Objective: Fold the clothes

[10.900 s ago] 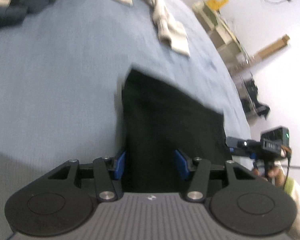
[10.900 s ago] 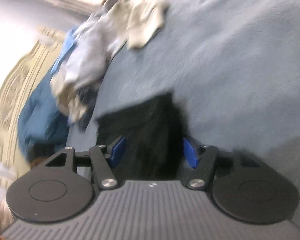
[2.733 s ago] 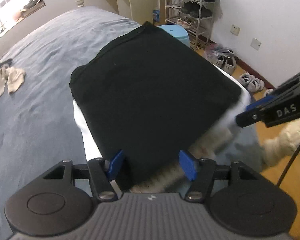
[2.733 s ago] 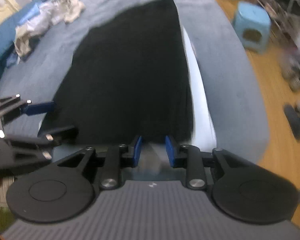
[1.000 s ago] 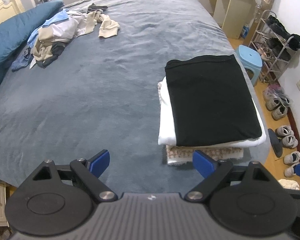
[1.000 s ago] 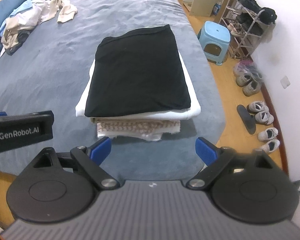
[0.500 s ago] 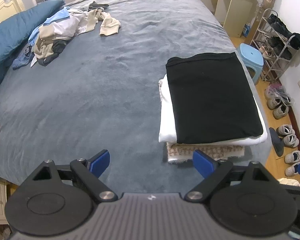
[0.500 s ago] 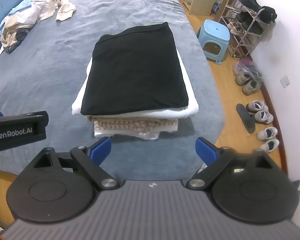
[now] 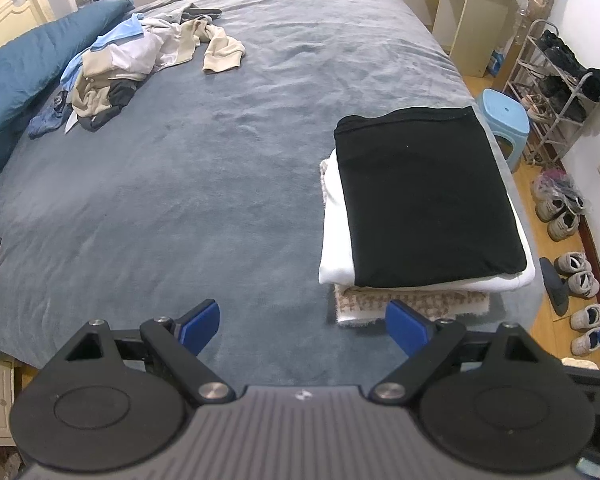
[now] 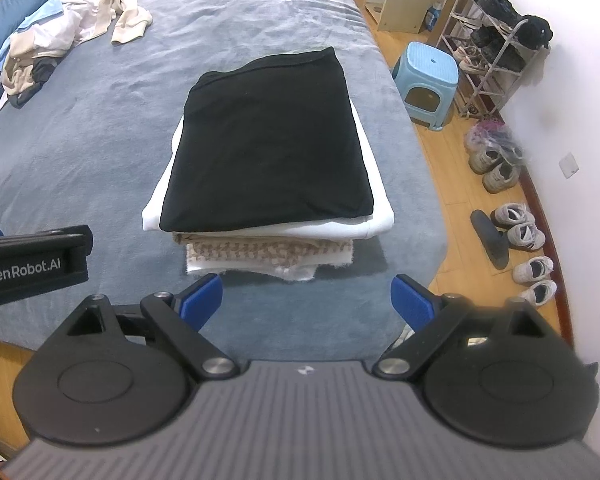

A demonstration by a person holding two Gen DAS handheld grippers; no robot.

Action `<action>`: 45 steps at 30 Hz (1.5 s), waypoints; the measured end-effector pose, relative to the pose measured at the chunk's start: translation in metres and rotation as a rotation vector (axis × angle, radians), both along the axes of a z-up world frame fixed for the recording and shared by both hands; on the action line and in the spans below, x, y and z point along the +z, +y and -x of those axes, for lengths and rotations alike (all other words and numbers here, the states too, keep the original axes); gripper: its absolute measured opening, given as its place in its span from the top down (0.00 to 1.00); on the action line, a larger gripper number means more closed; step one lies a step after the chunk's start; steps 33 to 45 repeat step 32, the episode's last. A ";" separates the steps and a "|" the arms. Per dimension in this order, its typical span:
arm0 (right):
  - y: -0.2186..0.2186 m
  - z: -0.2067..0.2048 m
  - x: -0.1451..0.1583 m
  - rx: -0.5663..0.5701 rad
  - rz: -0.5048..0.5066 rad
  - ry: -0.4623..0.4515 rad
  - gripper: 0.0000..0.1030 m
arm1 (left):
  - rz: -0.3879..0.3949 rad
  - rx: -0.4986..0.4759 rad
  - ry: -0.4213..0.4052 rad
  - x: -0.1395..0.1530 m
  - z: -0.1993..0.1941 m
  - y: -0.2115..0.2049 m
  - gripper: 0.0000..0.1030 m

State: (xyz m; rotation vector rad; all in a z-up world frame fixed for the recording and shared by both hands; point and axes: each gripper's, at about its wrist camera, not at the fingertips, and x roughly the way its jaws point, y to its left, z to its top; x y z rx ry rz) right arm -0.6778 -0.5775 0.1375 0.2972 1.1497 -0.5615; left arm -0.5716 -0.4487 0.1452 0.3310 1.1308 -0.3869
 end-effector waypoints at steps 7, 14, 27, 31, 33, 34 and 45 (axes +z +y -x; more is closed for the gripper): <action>-0.002 0.000 0.002 0.002 0.005 0.000 0.11 | 0.003 0.000 -0.004 0.001 -0.001 0.001 0.12; -0.003 0.000 0.003 0.005 0.009 -0.002 0.11 | 0.002 0.003 -0.004 0.002 0.000 0.000 0.12; -0.004 0.001 0.003 0.009 0.007 0.002 0.11 | 0.001 -0.007 -0.004 0.003 0.000 0.003 0.12; -0.004 0.002 0.002 0.011 0.004 0.005 0.11 | 0.001 0.001 -0.004 0.004 0.003 0.002 0.12; -0.004 0.002 0.002 0.012 0.004 0.005 0.11 | 0.002 0.008 -0.004 0.005 0.005 0.000 0.12; -0.004 0.002 0.002 0.012 0.004 0.005 0.11 | 0.002 0.008 -0.004 0.005 0.005 0.000 0.12; -0.004 0.002 0.002 0.012 0.004 0.005 0.11 | 0.002 0.008 -0.004 0.005 0.005 0.000 0.12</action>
